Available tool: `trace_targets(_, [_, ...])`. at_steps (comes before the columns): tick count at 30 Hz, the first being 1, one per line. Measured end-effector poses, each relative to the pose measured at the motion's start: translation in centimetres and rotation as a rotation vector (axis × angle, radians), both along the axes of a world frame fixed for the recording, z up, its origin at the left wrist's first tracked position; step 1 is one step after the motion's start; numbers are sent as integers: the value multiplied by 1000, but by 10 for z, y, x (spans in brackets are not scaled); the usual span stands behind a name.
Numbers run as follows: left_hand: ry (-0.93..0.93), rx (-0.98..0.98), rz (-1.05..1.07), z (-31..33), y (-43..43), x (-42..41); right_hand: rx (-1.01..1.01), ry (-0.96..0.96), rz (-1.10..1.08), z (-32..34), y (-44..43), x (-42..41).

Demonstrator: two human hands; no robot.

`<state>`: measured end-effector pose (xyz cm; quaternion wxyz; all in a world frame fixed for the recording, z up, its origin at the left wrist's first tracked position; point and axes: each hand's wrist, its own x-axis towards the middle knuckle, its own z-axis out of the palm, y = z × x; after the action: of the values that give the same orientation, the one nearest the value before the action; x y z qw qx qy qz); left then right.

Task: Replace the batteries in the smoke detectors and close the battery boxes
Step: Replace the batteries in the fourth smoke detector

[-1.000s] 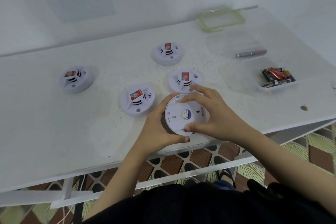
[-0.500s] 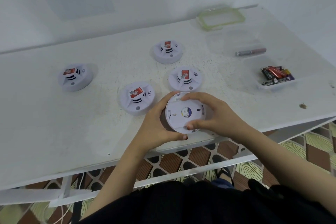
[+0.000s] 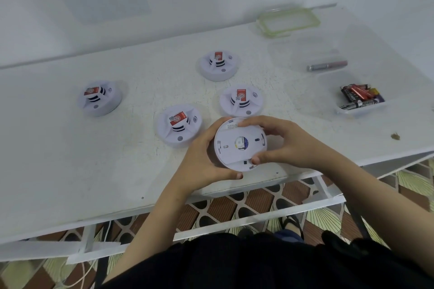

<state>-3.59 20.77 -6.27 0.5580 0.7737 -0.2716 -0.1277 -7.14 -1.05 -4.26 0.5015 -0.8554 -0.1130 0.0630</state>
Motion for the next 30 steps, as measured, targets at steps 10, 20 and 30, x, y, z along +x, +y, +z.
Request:
trace_targets(10, [12,-8,1,0,0,0,137,57,25,1,0,1])
trace_targets(20, [49,-8,6,1,0,-2,86,-26,-67,-5,1,-5])
trace_targets(30, [32,5,64,2,-2,-3,-34,-207,-132,-8,14,-6])
